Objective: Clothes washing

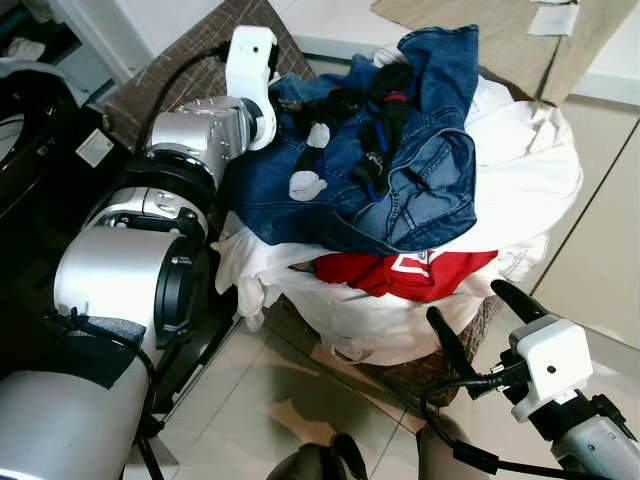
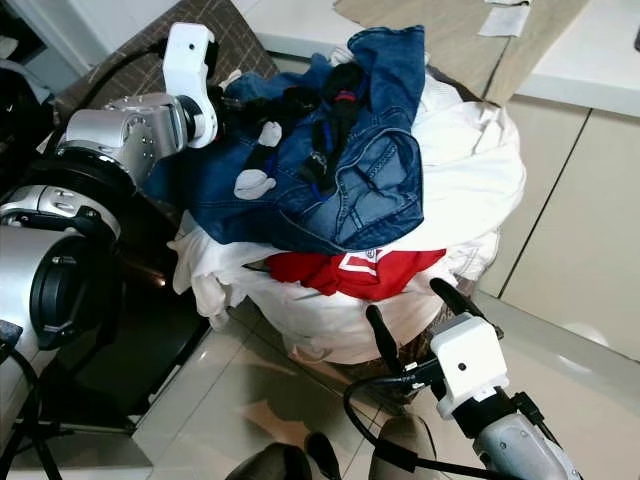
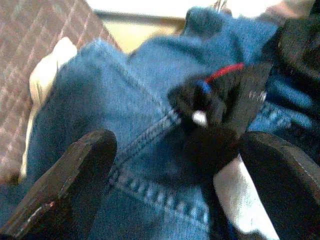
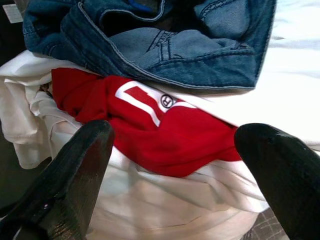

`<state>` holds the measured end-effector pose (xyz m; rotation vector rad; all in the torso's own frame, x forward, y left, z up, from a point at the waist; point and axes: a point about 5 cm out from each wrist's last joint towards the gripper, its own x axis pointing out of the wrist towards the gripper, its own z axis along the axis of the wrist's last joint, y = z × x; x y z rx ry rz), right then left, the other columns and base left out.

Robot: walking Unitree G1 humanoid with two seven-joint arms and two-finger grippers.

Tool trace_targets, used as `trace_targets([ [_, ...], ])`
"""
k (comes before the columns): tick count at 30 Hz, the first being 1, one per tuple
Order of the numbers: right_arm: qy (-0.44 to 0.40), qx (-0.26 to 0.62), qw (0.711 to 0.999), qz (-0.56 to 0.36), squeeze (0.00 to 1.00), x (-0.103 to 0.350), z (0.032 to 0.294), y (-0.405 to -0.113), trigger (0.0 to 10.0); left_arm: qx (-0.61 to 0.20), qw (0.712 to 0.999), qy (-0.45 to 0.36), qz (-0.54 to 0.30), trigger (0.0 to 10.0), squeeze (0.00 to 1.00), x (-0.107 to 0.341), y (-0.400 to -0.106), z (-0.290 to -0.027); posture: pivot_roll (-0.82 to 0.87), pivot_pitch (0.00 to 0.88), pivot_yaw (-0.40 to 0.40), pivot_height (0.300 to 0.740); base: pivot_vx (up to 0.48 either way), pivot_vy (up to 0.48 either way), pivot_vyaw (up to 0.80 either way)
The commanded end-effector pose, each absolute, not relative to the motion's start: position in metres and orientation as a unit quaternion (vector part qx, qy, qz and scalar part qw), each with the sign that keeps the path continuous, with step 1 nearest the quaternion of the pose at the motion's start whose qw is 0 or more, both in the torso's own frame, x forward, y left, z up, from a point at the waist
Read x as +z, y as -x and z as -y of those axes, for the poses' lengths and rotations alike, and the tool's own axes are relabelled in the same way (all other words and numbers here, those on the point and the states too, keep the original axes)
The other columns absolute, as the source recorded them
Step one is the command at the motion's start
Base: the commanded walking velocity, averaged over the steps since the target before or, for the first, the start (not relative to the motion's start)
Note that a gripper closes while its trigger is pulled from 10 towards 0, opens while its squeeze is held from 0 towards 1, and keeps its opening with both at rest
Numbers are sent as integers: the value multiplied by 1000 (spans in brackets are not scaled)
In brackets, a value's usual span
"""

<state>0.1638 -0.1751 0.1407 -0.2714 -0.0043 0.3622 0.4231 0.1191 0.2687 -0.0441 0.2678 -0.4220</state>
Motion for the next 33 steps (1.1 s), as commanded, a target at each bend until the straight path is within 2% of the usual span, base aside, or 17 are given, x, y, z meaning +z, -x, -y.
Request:
trace_targets([
  [1, 115, 191, 975, -8, 0, 137, 168, -161, 10000, -202, 969, 31, -141, 10000, 0, 268, -422, -130, -419, 153, 311, 723, 0, 0, 0],
  [6, 109, 193, 975, -10, 0, 135, 164, -159, 10000, -199, 965, 32, -169, 10000, 0, 257, -419, -134, -410, 149, 310, 723, 0, 0, 0],
  [16, 106, 199, 974, -10, 0, 134, 162, -160, 10000, -249, 939, 86, -221, 10000, 0, 243, -405, -115, -409, 130, 305, 723, 0, 0, 0],
  [20, 107, 200, 974, -14, 0, 132, 163, -159, 10000, -269, 936, 86, -209, 10000, 0, 252, -399, -107, -411, 127, 303, 723, 0, 0, 0],
  [24, 104, 200, 974, -20, 0, 127, 161, -161, 10000, -267, 952, 48, -144, 10000, 0, 270, -397, -111, -402, 116, 294, 723, 0, 0, 0],
  [33, 97, 196, 976, -18, 0, 125, 158, -164, 10000, -293, 939, 41, -176, 10000, 0, 247, -381, -90, -400, 117, 290, 723, 0, 0, 0],
])
